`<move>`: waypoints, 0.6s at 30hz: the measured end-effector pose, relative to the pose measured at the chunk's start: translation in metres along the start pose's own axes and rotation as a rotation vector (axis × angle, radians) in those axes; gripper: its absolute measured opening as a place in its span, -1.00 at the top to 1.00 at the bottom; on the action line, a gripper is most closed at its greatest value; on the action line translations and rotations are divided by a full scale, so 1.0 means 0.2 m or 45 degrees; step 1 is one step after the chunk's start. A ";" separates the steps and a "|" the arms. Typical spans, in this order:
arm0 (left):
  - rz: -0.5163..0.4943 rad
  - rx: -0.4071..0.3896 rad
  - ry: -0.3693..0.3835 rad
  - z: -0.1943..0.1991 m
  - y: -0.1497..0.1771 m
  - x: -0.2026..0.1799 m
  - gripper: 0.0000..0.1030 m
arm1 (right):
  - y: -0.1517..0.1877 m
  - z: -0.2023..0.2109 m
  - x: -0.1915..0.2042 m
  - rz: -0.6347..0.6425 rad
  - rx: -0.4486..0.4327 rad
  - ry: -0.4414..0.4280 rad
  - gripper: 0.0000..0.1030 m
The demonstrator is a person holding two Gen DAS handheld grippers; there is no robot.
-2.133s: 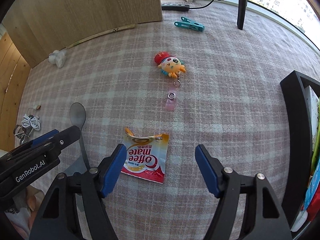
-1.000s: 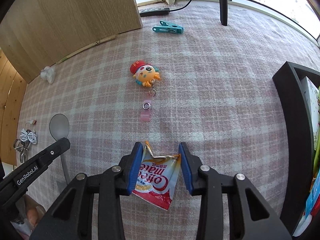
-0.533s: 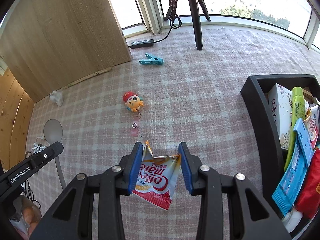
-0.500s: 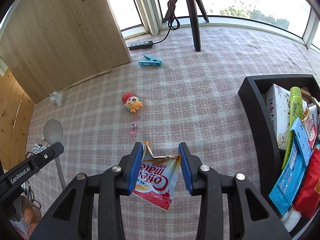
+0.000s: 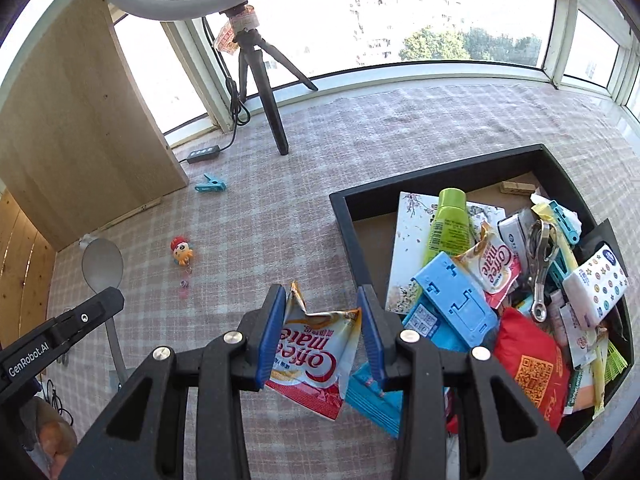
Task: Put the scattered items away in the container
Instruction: 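Carry the sachet and spoon toward the black tray with both grippers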
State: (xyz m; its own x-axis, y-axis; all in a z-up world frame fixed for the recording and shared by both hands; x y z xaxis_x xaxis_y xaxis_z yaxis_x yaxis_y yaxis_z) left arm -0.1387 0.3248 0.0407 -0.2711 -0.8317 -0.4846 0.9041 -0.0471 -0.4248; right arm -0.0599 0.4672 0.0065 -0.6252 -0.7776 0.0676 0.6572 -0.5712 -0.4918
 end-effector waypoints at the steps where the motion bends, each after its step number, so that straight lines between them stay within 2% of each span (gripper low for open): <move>1: -0.017 0.008 0.014 -0.03 0.01 -0.06 0.94 | -0.01 0.01 -0.07 -0.016 -0.007 0.016 0.30; 12: -0.206 0.115 0.184 -0.30 0.14 -0.78 0.94 | -0.04 0.15 -0.84 -0.186 -0.051 0.182 0.30; 18: -0.280 0.170 0.225 -0.41 0.23 -1.06 0.94 | 0.02 0.19 -1.12 -0.267 -0.042 0.225 0.30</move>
State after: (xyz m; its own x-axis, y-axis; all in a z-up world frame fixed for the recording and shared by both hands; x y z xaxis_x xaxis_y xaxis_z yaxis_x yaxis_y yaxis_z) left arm -0.0656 0.5450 0.0614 -0.5076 -0.6848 -0.5229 0.8497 -0.2971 -0.4357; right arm 0.0987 0.6298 0.0228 -0.8117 -0.5837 0.0200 0.4934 -0.7037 -0.5112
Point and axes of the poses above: each gripper's, at about its wrist camera, not at the fingertips, and z roughly against the way its jaws point, x to its left, y to its underside, the point moved 9 cm from there along -z, roughly the way its jaws point, and after that the axes turned 6 degrees about y, right-handed, at the moved point
